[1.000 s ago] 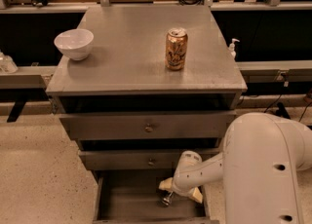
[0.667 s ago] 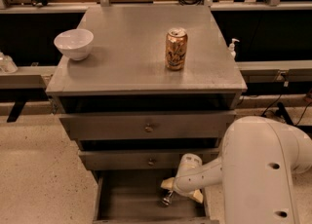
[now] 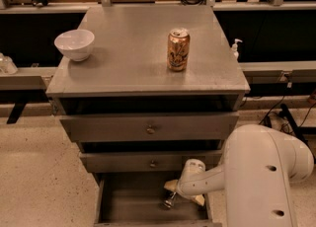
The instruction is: Pick redbull can from bottom drawer and place on counter
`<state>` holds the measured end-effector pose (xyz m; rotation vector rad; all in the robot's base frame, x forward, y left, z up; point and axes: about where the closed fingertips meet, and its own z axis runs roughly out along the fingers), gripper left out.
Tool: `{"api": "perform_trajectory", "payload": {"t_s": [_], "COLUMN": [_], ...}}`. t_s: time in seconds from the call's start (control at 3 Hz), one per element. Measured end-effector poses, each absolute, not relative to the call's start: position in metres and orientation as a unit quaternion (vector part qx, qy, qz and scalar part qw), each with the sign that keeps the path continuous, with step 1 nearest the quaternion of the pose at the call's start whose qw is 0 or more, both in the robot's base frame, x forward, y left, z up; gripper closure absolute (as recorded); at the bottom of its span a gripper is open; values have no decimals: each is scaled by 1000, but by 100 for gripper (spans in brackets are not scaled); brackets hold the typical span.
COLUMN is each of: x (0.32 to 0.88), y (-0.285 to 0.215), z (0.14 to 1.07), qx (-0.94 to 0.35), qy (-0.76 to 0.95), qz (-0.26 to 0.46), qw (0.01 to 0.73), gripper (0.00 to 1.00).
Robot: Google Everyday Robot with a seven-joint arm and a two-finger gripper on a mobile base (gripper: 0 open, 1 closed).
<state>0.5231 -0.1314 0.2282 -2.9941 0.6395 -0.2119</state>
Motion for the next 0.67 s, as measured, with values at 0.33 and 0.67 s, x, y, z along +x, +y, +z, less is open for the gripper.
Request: {"api": "perform_trajectory", "payload": {"t_s": [0.33,0.67], "x": [530,535], "y": [-136,-128], "z": [215,205], "qx": [-970,-966], "qy": [228,236], "qz": [-68,-62], "qw": [52,83], "gripper": [0,11]}}
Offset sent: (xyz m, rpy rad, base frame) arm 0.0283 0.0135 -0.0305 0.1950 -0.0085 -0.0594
